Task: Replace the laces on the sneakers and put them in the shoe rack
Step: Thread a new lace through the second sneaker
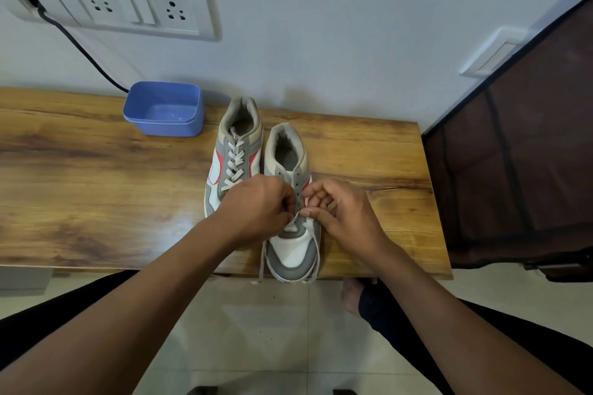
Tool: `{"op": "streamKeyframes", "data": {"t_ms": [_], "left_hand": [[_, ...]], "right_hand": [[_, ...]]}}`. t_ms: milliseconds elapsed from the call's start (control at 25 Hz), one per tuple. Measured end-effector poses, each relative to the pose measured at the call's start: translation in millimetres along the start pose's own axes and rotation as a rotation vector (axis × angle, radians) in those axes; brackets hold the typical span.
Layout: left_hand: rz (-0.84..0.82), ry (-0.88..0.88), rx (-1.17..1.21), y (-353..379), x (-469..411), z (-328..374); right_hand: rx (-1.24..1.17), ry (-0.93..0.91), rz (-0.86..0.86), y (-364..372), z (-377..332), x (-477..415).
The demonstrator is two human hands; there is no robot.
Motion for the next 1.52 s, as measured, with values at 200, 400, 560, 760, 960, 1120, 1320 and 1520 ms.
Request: {"op": "streamKeyframes", "data": {"t_ms": [200,400,560,760,960,1120,1320,1520], "left_hand": [[-0.062,0.023,0.042,0.7,-1.0,1.1],[-0.104,0.004,0.131,2.0,0.2,-2.4],[-0.109,0.004,0.145,3.9,-0.6,-2.8],[-0.13,0.013,0.161,4.1,-0.9,2.3],[-0.166,-0.048,0.319,1.8,-0.2,-0.2],[-0.148,-0.042,0.343,-0.7,2.8,-1.1],[-0.048,0.072,0.122,-1.9,6.2,1.8],[-0.027,0.049,0.136,-5.6,6.4,-0.1]], "right_hand": [[-0.4,0.476,-0.147,5.4,13.1,-4.9],[0.231,-0.138,-0.082,-1.2,-14.7,7.4],[0.474,-0.248,-0.075,4.6,-22.7,13.7],[0.495,-0.216,-0.193,-11.8,-30.1,-8.2],[0.024,0.213,-0.046,-17.1,-10.2,-13.4],[0.037,0.378,-0.025,-15.0,-9.5,-7.1],[0.112,0.379,-0.031,-5.6,-20.9,-9.5],[0.158,0.353,-0.031,-4.1,-19.3,-10.5]]}}
Point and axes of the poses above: each hand's wrist, its own x-axis away from the middle knuckle, its own y-axis out of the palm, z = x × y, the point moved 4 cm from there along -x, towards the middle knuckle, and after that the axes turned 11 degrees about y, right-handed, at the moved point
